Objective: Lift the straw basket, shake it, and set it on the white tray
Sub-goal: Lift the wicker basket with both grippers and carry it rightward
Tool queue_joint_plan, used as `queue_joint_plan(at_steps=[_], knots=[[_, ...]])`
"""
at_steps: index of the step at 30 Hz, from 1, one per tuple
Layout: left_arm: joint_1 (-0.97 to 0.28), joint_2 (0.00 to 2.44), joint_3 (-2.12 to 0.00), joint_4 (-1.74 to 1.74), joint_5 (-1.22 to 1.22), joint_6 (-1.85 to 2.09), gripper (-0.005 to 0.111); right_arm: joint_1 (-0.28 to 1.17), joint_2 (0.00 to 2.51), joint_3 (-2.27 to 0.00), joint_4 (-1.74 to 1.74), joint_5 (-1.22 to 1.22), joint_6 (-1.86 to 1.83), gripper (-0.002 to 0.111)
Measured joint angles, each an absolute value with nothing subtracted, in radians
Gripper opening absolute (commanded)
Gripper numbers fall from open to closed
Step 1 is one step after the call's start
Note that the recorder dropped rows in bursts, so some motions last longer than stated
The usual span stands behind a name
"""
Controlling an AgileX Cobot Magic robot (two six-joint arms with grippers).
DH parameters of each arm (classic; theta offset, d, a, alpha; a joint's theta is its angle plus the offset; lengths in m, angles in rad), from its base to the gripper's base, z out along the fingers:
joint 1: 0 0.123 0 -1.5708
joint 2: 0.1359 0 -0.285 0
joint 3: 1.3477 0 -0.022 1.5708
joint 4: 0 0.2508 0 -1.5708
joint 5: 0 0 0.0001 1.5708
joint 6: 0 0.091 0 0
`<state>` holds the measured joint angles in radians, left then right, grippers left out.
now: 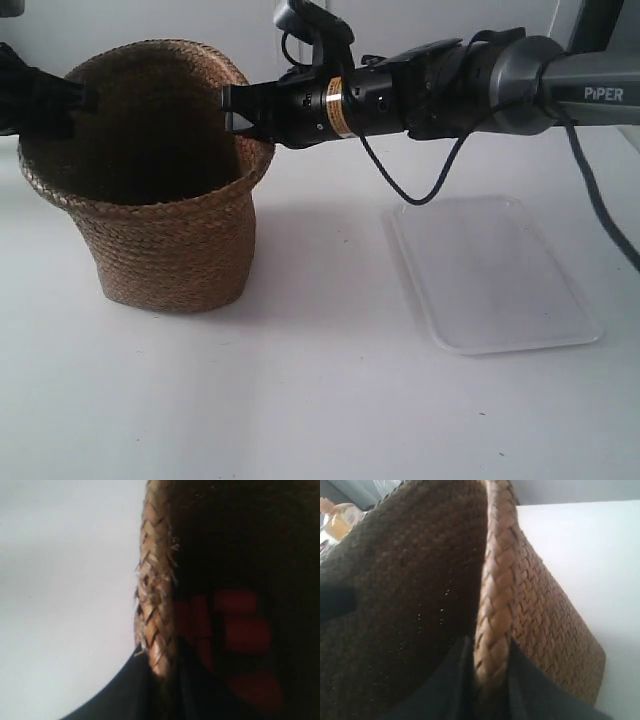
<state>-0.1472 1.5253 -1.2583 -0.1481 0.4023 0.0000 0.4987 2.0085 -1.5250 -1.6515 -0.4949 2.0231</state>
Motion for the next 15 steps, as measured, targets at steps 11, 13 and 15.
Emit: queue_joint_plan(at_steps=[11,13,15], knots=[[-0.464,1.193,-0.854,-0.504,-0.016,0.404,0.000,0.489,1.787,-1.407,-1.764,-0.628,1.944,0.000],[-0.502,1.088,-0.784,-0.520,-0.045,0.409,0.000,0.489,1.655,-1.324,-1.771,-0.593,1.920,0.000],[-0.524,0.973,-0.709,-0.543,-0.080,0.409,0.000,0.500,1.494,-1.202,-1.765,-0.515,1.896,0.000]])
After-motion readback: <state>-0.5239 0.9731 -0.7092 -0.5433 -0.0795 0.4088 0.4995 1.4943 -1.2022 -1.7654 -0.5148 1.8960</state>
